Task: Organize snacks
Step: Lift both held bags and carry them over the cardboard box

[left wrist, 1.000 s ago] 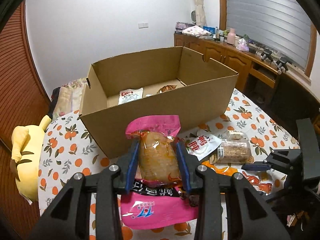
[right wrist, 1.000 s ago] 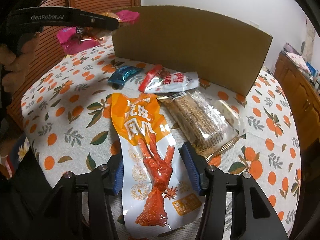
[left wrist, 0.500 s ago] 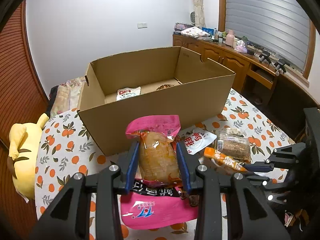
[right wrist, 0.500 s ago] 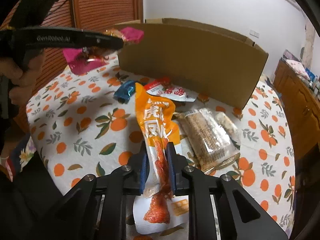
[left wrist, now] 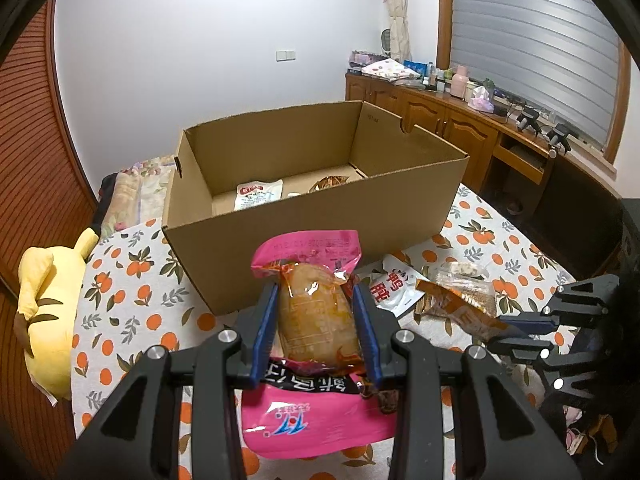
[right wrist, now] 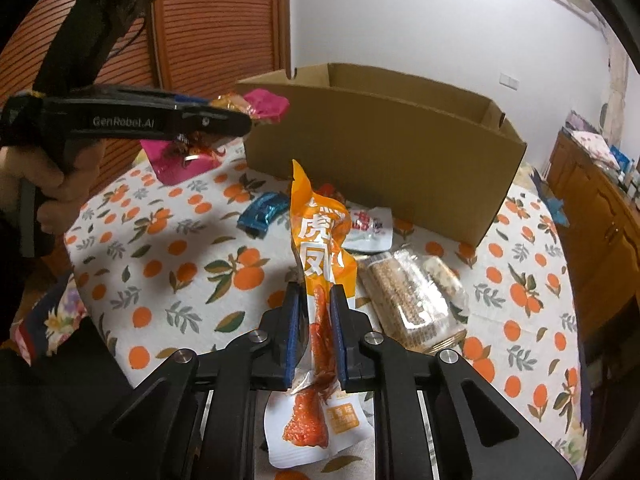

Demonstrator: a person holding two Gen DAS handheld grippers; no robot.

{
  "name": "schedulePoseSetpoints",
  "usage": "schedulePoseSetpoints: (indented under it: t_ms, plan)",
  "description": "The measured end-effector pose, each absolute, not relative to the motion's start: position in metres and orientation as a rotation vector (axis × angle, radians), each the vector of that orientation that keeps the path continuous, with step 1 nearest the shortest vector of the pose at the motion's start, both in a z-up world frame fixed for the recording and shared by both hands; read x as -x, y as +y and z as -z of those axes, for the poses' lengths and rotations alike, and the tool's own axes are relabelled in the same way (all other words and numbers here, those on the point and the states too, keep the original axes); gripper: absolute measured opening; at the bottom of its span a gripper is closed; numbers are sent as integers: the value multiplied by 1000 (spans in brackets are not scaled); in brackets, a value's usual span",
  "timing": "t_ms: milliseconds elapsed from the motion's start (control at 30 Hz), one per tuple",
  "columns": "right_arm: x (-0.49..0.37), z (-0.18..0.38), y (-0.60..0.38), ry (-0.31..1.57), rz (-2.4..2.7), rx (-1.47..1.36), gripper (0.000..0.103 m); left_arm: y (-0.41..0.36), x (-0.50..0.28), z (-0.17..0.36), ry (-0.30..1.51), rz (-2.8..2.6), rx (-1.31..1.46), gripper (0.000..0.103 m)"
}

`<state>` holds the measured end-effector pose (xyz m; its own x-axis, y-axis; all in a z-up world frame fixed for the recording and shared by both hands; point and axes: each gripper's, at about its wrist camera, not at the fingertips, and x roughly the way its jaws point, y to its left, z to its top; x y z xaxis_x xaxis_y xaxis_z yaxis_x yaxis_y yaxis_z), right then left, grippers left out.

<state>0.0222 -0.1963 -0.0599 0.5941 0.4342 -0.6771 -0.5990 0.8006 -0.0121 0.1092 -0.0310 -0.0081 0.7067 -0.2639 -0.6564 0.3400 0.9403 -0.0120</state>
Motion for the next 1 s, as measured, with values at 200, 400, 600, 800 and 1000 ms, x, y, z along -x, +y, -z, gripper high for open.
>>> schedulePoseSetpoints:
  t_ms: [200, 400, 600, 800, 1000]
  plan:
    - [-26, 46, -200, 683, -596, 248, 13, -31, -107, -2, 687, 341, -110, 36]
    - [-34, 25, -202, 639, -590, 254, 13, -31, -111, -14, 658, 344, -108, 36]
    - [-52, -1, -203, 588, -587, 264, 13, -32, -126, -28, 632, 343, -120, 36]
    - [-74, -27, -202, 534, -586, 265, 13, -31, -150, -40, 620, 331, -129, 36]
    - [-103, -45, -198, 503, -592, 288, 13, -26, -177, -45, 618, 317, -123, 36]
